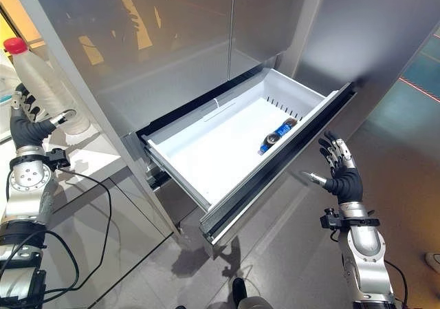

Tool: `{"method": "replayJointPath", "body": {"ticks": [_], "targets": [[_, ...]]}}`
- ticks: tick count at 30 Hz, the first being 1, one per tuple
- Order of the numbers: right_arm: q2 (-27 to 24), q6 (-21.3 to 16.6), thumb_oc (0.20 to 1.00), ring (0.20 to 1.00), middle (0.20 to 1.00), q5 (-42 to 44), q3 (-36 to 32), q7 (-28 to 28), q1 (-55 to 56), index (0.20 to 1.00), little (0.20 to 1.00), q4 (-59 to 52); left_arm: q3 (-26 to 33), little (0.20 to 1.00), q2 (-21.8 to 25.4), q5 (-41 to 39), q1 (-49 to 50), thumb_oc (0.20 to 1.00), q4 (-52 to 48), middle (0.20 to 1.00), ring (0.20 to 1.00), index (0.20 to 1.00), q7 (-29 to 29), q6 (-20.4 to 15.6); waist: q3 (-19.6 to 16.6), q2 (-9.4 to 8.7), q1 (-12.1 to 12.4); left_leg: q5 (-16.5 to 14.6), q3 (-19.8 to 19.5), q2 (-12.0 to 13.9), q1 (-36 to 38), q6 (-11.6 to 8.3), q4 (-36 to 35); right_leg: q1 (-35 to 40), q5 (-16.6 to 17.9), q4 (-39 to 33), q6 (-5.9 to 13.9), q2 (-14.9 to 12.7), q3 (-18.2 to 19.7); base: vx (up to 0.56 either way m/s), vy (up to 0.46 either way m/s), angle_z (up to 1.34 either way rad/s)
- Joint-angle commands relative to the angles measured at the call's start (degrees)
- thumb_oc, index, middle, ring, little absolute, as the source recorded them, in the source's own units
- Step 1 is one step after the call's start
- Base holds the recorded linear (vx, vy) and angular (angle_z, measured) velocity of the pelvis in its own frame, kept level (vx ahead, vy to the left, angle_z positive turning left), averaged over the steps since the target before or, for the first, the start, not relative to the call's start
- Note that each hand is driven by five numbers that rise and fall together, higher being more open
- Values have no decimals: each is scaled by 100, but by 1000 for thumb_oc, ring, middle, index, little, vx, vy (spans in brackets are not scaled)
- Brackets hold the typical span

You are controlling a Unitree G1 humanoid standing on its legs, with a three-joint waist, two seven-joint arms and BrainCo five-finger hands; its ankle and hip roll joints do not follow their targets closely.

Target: Take the drinks into the refrigerator

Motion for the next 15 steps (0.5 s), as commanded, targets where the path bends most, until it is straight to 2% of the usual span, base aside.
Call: {"method": "replayJointPath", "body": {"ticks": [1,15], "targets": [[-225,-338,1000,1000,1000,268,-188,54,-265,1000,1000,-492,-498,1000,410,103,-1105,1000,143,1000,1000,1000,-170,-347,-166,240,-264,-865,-159,1,244,215,528,81,-1025,846,400,-10,6,0,0,0],[-231,-286,1000,1000,1000,293,-24,154,-290,1000,1000,-444,-1242,1000,483,12,-2297,1000,434,1000,1000,1000,-213,-347,-298,402,-406,-858,-197,-36,344,200,459,209,-986,767,406,-35,-13,0,0,0]]}}
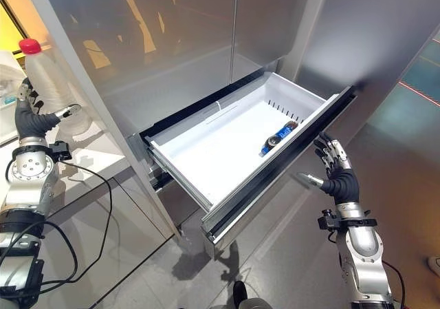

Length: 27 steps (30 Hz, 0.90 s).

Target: Take the drinks into the refrigerator

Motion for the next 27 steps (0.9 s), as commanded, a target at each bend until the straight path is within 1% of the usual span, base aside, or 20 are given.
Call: {"method": "replayJointPath", "body": {"ticks": [1,7,15,16,17,18,19,27], "targets": [[-278,-287,1000,1000,1000,191,-103,21,-300,1000,1000,-432,-642,1000,209,-36,-1598,1000,35,1000,1000,1000,-266,-486,-256,430,-410,-861,-187,-14,264,192,457,127,-974,740,405,7,15,0,0,0],[-256,-261,1000,1000,1000,216,-40,39,-354,1000,1000,-412,-940,1000,258,-287,-2081,1000,212,1000,1000,1000,-406,-471,-301,478,-424,-872,-196,-20,270,190,487,177,-956,694,416,-7,2,0,0,0],[-218,-268,1000,1000,1000,215,17,22,-411,1000,1000,-423,-1132,1000,97,-334,-2392,1000,378,1000,1000,1000,-382,-455,-303,492,-447,-896,-242,-28,259,195,540,182,-980,757,416,-14,-15,0,0,0],[-222,-266,1000,1000,1000,213,5,17,-414,1000,1000,-428,-1163,909,58,-350,-2393,909,352,909,909,909,-416,-445,-303,497,-452,-898,-250,-28,260,195,542,180,-984,761,416,-15,-17,0,0,0],[-219,-258,1000,1000,1000,208,-1,14,-422,1000,1000,-439,-1173,514,47,-347,-2385,514,340,514,514,514,-450,-434,-300,497,-452,-900,-255,-26,254,195,549,176,-988,766,415,-16,-20,0,0,0],[-216,-265,1000,1000,1000,217,-14,15,-442,1000,1000,-449,-1198,476,21,-345,-2376,476,335,476,476,476,-490,-419,-302,496,-443,-899,-269,-22,251,198,556,177,-988,767,413,-13,-21,0,0,0],[-210,-263,1000,1000,1000,211,-22,9,-444,1000,1000,-447,-1204,200,10,-351,-2352,200,335,200,200,200,-526,-410,-297,499,-436,-901,-273,-22,256,200,557,176,-989,774,414,-12,-21,0,0,0],[-181,-238,1000,1000,1000,171,-47,-5,-456,1000,1000,-458,-1168,200,-82,-278,-2184,200,255,200,200,200,-578,-366,-297,511,-408,-858,-328,-22,278,194,458,181,-1003,765,402,-11,-65,0,0,0]]}}
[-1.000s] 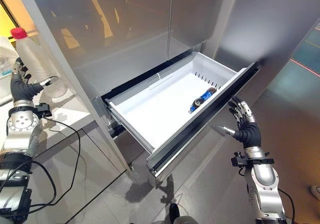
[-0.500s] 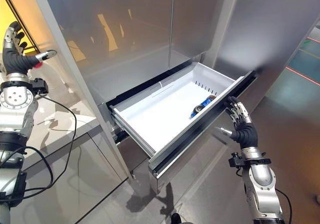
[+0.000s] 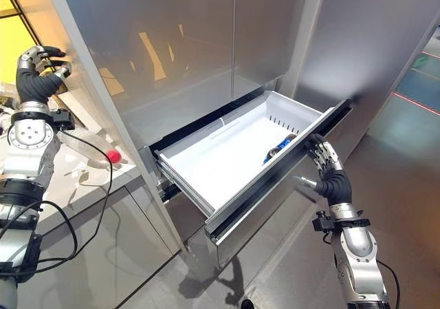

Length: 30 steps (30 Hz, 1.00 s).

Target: Take the drinks into the refrigerator

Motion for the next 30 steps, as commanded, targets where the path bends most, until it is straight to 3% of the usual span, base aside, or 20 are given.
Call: {"method": "replayJointPath", "body": {"ticks": [1,2,15,16,17,22,26,30], "targets": [[-211,-233,1000,1000,1000,131,-262,-54,-485,1000,1000,-464,-362,529,-277,149,-1205,529,69,529,529,529,-313,-281,239,250,-403,-864,-302,23,289,165,455,180,-1016,769,377,35,-56,0,0,0],[-227,-230,1000,1000,1000,131,-262,-60,-492,1000,1000,-463,-356,1000,-281,145,-1192,1000,73,1000,1000,1000,-315,-274,247,253,-401,-858,-312,24,287,164,449,174,-1022,777,376,39,-69,0,0,0],[-185,-215,1000,1000,1000,44,-354,-32,-392,1000,1000,-431,-310,1000,-82,665,-884,1000,-165,1000,1000,1000,-320,-224,252,241,-296,-779,-484,38,321,146,293,243,-1084,771,337,45,-249,7,-10,8],[-198,-229,1000,1000,1000,30,-440,-22,-324,1000,1000,-417,-308,1000,210,1105,-815,1000,-258,1000,1000,1000,-254,-209,262,241,-257,-774,-512,39,315,145,294,256,-1097,773,333,45,-278,-2,-2,8],[-194,-229,1000,1000,1000,30,-439,-21,-324,1000,1000,-418,-307,1000,208,1119,-812,1000,-262,1000,1000,1000,-245,-206,262,237,-260,-774,-514,39,316,145,294,258,-1098,773,333,45,-280,14,2,4],[-322,-316,1000,1000,1000,-42,-651,47,-82,1000,1000,-434,-1150,1000,1569,4032,-998,1000,-367,1000,1000,1000,-47,7,305,256,-198,-807,-564,45,345,135,318,353,-1145,736,352,45,-340,0,0,0],[-398,-372,1000,1000,1000,9,-739,122,132,1000,1000,-559,-1734,1000,2294,5031,-1016,1000,-669,1000,1000,1000,-121,-126,388,230,-135,-766,-598,36,236,136,375,257,-1128,796,379,22,-366,-46,3,4],[-419,-382,1000,1000,1000,17,-828,168,198,1000,1000,-641,-1986,1000,2520,5588,-1114,1000,-1026,1000,1000,1000,-107,-115,470,214,-111,-769,-624,37,173,139,418,204,-1144,845,391,11,-389,-26,-1,6]]}}
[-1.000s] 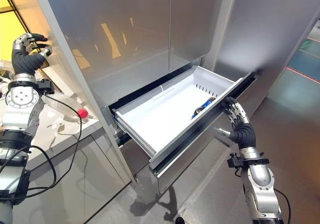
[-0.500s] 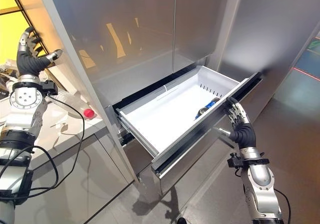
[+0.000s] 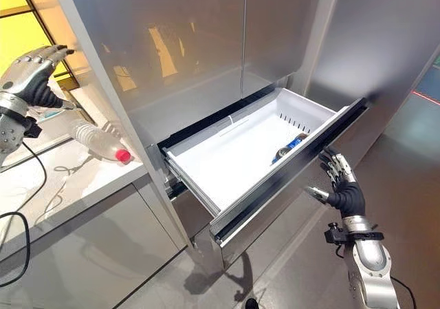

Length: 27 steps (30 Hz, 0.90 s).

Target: Take the drinks into the refrigerator

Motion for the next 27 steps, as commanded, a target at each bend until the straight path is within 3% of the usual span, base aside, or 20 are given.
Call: {"method": "replayJointPath", "body": {"ticks": [1,3,7,20,27], "targets": [[-313,-379,1000,1000,1000,25,-472,72,-372,1000,1000,-637,-262,1000,163,619,-1037,1000,-347,1000,1000,1000,51,-168,313,99,-146,-801,-248,28,272,152,449,145,-1058,854,373,44,-65,-39,2,10],[-395,-398,1000,1000,1000,106,-495,77,-389,1000,1000,-694,-606,1000,467,1096,-1131,1000,-536,1000,1000,1000,104,-249,431,132,-138,-787,-265,23,189,158,486,69,-1058,886,380,31,-68,-63,12,12],[-469,-431,1000,1000,1000,178,-475,85,-448,1000,1000,-773,-1013,1000,653,1312,-1349,1000,-623,1000,1000,1000,99,-329,629,175,-130,-786,-274,-6,23,184,604,-128,-1045,999,399,9,-73,-61,20,3],[-588,-503,1000,1000,1000,292,-539,50,-755,1000,1000,-843,-953,1000,767,925,-1112,1000,-845,1000,1000,1000,-178,-629,1126,270,-154,-873,-221,-38,-517,218,1111,-751,-1090,1497,417,-52,49,-31,17,-2],[-639,-539,1000,1000,1000,329,-537,10,-910,1000,1000,-907,-938,1000,512,687,-1017,1000,-766,1000,1000,1000,-290,-688,1349,306,-214,-904,-181,-32,-720,209,1277,-1040,-1124,1721,420,-67,113,-17,12,-8]]}}
